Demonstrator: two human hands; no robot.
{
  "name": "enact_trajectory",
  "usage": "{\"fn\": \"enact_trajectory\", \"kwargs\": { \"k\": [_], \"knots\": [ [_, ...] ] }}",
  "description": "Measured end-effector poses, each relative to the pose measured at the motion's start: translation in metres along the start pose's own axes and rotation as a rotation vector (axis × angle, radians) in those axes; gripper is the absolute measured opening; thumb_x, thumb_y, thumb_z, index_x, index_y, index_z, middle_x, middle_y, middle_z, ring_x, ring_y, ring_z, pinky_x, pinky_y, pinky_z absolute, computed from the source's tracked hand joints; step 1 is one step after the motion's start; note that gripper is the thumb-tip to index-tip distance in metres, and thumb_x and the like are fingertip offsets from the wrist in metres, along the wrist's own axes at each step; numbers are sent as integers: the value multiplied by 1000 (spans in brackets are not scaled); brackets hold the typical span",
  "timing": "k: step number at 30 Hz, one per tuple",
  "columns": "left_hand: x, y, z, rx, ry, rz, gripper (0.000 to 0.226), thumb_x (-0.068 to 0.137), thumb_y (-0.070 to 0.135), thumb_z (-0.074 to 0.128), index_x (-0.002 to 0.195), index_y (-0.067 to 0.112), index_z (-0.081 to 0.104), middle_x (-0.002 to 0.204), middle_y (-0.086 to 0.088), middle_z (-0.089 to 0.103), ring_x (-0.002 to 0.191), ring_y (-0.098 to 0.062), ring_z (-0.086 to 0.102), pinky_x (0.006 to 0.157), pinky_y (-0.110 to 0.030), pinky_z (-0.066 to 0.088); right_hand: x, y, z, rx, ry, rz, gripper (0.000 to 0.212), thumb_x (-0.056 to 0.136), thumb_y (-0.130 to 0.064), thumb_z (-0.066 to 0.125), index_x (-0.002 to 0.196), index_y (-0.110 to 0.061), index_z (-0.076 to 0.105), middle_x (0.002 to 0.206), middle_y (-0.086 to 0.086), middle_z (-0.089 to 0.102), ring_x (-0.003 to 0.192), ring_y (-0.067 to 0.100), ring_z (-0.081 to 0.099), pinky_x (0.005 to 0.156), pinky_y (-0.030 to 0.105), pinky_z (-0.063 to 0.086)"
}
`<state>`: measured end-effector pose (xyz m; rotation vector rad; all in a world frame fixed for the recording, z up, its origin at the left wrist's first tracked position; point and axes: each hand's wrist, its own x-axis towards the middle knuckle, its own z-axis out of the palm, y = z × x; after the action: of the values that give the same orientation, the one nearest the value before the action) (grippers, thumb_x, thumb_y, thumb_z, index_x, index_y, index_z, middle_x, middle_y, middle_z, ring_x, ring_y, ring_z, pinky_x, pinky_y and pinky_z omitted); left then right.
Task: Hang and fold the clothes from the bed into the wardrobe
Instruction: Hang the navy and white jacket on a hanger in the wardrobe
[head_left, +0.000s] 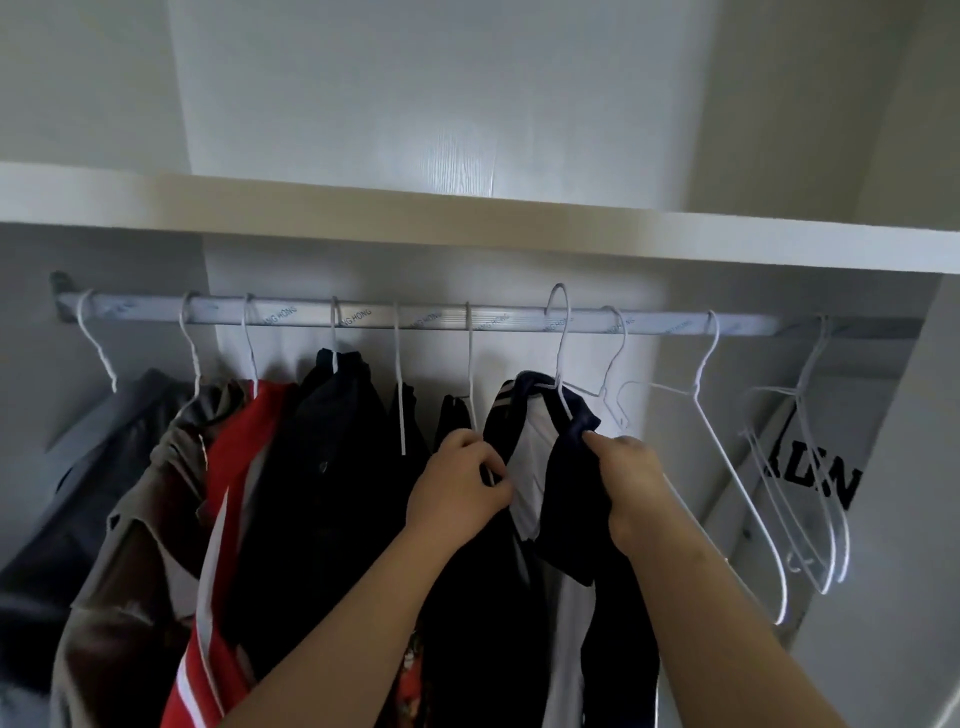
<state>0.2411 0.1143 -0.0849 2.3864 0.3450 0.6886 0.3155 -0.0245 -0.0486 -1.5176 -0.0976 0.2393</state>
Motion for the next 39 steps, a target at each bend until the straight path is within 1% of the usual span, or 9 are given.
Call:
{"fn": "enact_trajectory", "kwargs": {
  "k": [7, 11, 16, 24, 27, 30, 34, 36, 39],
  "knots": [
    [1, -14, 9, -121, 22, 4, 8, 80, 23, 67, 85, 21, 61, 112, 19, 33, 92, 1, 46, 77, -14, 35, 12, 1, 16, 31, 120, -130, 24, 90, -15, 54, 69, -11, 43, 66, 6, 46, 62, 21, 46, 58, 25, 37],
    [4, -15, 7, -153, 16, -3, 9, 78, 22, 69, 84, 20, 62, 111, 18, 35, 88, 1, 48, 77, -16, 39, 24, -3, 27, 1, 72, -116, 23, 91, -14, 52, 70, -10, 41, 72, 9, 46, 67, 21, 46, 63, 29, 38],
    [2, -19, 5, -165, -8, -8, 8, 78, 23, 67, 81, 24, 60, 113, 22, 34, 84, 3, 52, 83, -29, 50, 28, 25, 36, -89, 29, -66, 18, 88, -13, 51, 75, -9, 40, 71, 8, 42, 67, 20, 43, 58, 30, 37],
    [-4, -22, 5, -167, 45, 1, 10, 82, 25, 63, 80, 31, 55, 114, 25, 32, 82, 9, 51, 78, -25, 51, 24, 37, 46, -108, 64, -131, 15, 90, -19, 51, 78, -13, 45, 78, 6, 52, 72, 21, 52, 63, 32, 45],
    [-7, -22, 7, -191, 76, 7, 13, 83, 23, 63, 79, 32, 54, 113, 23, 34, 84, 5, 52, 75, -22, 50, 15, 47, 48, -158, 44, -193, 9, 92, -25, 52, 88, -17, 49, 83, 4, 59, 77, 19, 60, 67, 32, 50],
    [-10, -21, 8, -235, 106, 2, 15, 84, 20, 62, 79, 32, 55, 112, 20, 36, 87, -1, 54, 70, -13, 44, 7, 59, 45, -240, 16, -259, 11, 92, -27, 52, 83, -27, 45, 77, -2, 58, 69, 11, 58, 57, 22, 44],
    [-15, -18, 12, -213, 161, -25, 6, 86, 21, 61, 90, 25, 60, 113, 16, 34, 86, -3, 50, 68, -8, 38, -4, 71, 36, -321, 3, -288, 6, 93, -28, 51, 91, -29, 46, 76, -13, 56, 66, 0, 55, 46, 9, 36],
    [-18, -16, 15, -144, 194, -27, 11, 85, 22, 62, 96, 22, 64, 111, 15, 32, 94, -5, 45, 70, -10, 35, -8, 77, 31, -330, 16, -297, 3, 93, -30, 51, 93, -29, 48, 77, -13, 58, 68, 1, 56, 52, 14, 38],
    [-26, -3, 17, -56, 228, 33, 14, 83, 20, 61, 97, 20, 66, 106, 13, 37, 103, -12, 43, 84, -23, 38, -15, 84, 25, -298, 47, -308, 6, 94, -32, 51, 88, -30, 50, 77, -12, 59, 69, 4, 58, 58, 19, 44]
  ]
}}
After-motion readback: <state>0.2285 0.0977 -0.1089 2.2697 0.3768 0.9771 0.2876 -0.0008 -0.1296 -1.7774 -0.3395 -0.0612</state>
